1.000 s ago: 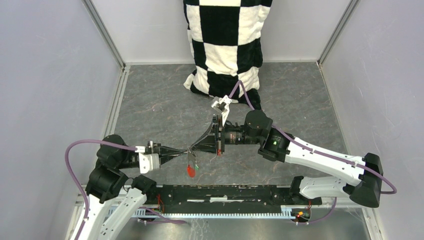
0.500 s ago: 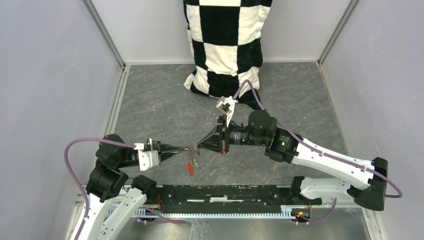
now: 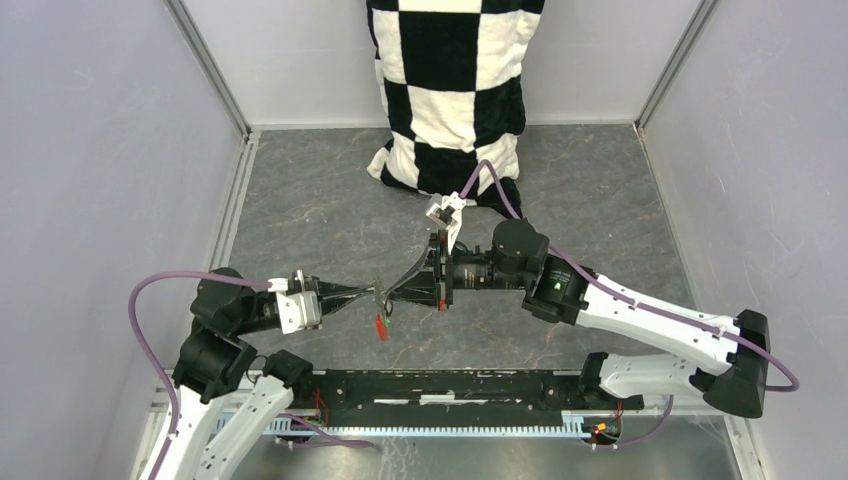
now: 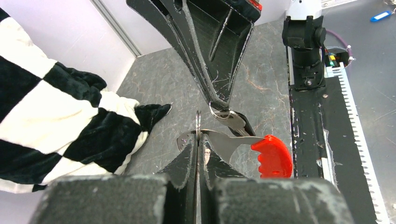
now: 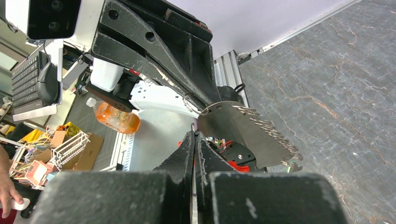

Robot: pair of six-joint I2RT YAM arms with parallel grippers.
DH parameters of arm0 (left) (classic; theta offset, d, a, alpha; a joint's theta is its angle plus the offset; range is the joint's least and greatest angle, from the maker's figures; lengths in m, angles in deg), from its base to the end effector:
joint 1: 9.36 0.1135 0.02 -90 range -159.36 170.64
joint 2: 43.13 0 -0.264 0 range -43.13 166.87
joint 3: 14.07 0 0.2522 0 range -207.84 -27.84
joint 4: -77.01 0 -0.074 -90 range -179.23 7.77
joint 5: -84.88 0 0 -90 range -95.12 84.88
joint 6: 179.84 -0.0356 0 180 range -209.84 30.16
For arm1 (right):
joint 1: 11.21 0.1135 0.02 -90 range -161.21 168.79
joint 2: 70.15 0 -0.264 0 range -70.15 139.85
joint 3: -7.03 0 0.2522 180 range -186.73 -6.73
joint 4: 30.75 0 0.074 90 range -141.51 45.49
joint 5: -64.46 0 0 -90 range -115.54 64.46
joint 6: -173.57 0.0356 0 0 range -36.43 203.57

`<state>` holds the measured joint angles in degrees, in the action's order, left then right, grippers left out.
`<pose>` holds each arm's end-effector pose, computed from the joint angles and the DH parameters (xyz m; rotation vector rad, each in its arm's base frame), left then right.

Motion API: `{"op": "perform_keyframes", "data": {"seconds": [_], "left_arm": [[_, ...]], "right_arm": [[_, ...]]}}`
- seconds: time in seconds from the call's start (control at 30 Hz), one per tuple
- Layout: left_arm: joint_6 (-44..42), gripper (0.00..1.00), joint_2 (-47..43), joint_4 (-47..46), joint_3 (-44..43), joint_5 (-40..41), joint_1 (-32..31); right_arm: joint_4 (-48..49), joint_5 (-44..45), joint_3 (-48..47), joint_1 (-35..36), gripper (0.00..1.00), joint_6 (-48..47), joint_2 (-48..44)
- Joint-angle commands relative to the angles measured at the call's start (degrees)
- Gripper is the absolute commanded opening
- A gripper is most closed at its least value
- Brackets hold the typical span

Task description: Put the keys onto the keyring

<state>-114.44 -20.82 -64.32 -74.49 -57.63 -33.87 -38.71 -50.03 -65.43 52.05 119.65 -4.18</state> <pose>0.0518 -0.0547 0.3684 1.2542 1.0306 -0.7183 0.1081 0.2473 0.3804 -0.8082 1.6918 1.6205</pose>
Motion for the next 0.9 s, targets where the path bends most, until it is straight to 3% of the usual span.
{"op": "perform_keyframes", "data": {"seconds": [0.0,0.87], "left_arm": [[1.24,0.02,-0.04,-3.17,-0.60,0.88,0.03],[-2.74,0.02,-1.39,-1.34,0.33,0.18,0.08]], "right_arm": [[3.60,-1.28,-0.96,0.17,0.01,0.85,0.79],[7.38,-2.14,-1.77,0.14,0.01,2.61,2.57]]}}
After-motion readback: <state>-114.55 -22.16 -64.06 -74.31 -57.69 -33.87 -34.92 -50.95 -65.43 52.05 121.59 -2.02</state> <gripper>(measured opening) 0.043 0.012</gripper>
